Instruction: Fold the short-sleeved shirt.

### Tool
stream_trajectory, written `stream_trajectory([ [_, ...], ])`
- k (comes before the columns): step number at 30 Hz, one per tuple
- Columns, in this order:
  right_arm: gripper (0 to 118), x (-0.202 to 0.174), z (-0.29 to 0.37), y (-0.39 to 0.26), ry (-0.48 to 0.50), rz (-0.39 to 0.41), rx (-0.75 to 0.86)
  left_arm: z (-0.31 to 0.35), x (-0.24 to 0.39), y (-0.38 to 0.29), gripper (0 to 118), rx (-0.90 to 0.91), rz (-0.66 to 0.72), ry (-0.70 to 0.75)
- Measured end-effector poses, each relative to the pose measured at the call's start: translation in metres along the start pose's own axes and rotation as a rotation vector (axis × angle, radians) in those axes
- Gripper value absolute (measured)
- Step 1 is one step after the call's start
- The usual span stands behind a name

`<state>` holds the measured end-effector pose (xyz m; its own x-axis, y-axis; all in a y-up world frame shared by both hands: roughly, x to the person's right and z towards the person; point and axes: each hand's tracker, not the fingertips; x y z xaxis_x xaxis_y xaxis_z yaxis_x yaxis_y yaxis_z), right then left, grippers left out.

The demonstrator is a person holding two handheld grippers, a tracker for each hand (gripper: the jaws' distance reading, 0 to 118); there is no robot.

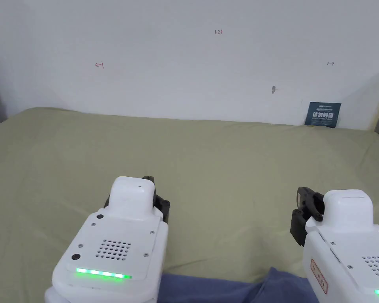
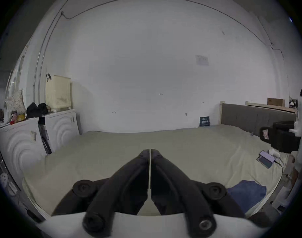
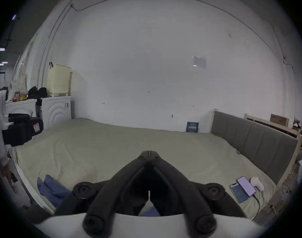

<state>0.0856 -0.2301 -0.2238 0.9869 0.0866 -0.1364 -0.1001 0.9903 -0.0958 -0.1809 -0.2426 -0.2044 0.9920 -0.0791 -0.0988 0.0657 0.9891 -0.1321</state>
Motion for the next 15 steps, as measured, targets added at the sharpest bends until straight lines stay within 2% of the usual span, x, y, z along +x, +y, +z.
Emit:
stream_trajectory([
  [6,0,-0.015,0.008,0.008,-0.020,0.019,0.027,0.000,-0.009,0.005,1,-0.015,0.023,0.009],
  [8,0,-0.024,0.016,0.012,-0.020,0.030,0.032,-0.013,-0.030,0.009,1,-0.096,0.079,-0.061],
  [10,0,-0.028,0.020,0.012,-0.030,0.043,0.045,-0.031,-0.062,0.009,1,-0.224,0.176,-0.145],
  [12,0,-0.029,0.024,0.012,-0.025,0.017,0.048,-0.048,-0.100,0.001,1,-0.389,0.306,-0.251],
  [15,0,-0.023,0.025,0.007,-0.025,0.010,0.049,-0.087,-0.171,-0.043,1,-0.675,0.504,-0.399],
])
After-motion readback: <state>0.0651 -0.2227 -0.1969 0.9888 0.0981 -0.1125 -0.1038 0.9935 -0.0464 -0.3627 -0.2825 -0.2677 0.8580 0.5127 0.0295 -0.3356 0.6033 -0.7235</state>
